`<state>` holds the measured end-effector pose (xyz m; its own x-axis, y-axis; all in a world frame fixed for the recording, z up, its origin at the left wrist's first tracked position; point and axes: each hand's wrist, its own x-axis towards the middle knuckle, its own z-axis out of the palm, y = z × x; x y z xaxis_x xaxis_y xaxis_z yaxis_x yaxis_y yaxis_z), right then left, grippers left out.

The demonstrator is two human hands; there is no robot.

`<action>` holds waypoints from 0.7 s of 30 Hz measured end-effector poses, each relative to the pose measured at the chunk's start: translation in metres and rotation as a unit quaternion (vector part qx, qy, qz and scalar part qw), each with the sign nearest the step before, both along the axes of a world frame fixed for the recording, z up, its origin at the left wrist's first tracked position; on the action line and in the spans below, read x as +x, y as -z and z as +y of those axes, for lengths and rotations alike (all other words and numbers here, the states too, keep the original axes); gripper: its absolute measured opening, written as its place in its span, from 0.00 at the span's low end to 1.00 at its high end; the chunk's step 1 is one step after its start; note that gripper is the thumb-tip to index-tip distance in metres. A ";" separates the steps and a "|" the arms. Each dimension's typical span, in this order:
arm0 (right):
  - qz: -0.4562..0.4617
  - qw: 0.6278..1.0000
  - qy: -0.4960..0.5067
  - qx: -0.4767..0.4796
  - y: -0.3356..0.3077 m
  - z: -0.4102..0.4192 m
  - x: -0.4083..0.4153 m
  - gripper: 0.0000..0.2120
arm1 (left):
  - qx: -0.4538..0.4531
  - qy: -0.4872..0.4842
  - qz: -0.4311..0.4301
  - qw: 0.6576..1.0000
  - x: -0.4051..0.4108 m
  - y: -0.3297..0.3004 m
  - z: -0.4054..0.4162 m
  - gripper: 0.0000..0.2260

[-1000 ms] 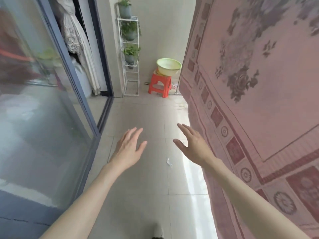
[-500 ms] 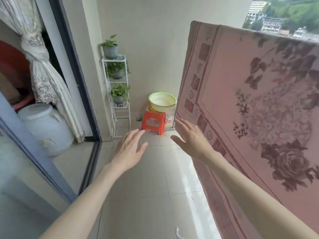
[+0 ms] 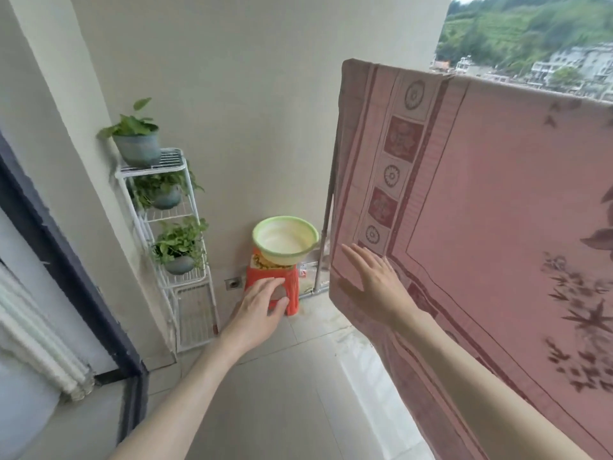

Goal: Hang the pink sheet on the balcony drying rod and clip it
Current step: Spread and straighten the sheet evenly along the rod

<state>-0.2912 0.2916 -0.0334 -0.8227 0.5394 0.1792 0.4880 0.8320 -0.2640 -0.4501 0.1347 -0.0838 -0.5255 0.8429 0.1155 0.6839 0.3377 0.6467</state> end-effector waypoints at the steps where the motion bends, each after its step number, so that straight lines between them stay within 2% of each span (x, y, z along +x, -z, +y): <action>1: -0.004 1.000 0.012 0.003 -0.002 0.014 -0.013 0.30 | -0.002 0.016 -0.006 1.000 -0.017 -0.001 0.017 0.19; 7: -0.019 0.998 0.056 0.034 -0.001 0.116 -0.094 0.30 | -0.002 0.073 -0.034 0.997 -0.115 0.011 0.127 0.17; 13: -0.033 0.994 0.085 0.062 0.016 0.235 -0.186 0.29 | 0.001 0.083 -0.061 0.995 -0.218 0.023 0.258 0.17; 21: -0.086 0.980 0.128 0.124 -0.005 0.365 -0.291 0.28 | 0.033 0.100 -0.189 0.976 -0.316 0.009 0.418 0.17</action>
<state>-0.5824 0.6565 -0.0282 -0.6954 0.6895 0.2023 0.7088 0.7045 0.0352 -0.7657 0.5530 -0.0924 -0.3678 0.9299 0.0030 0.4391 0.1708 0.8821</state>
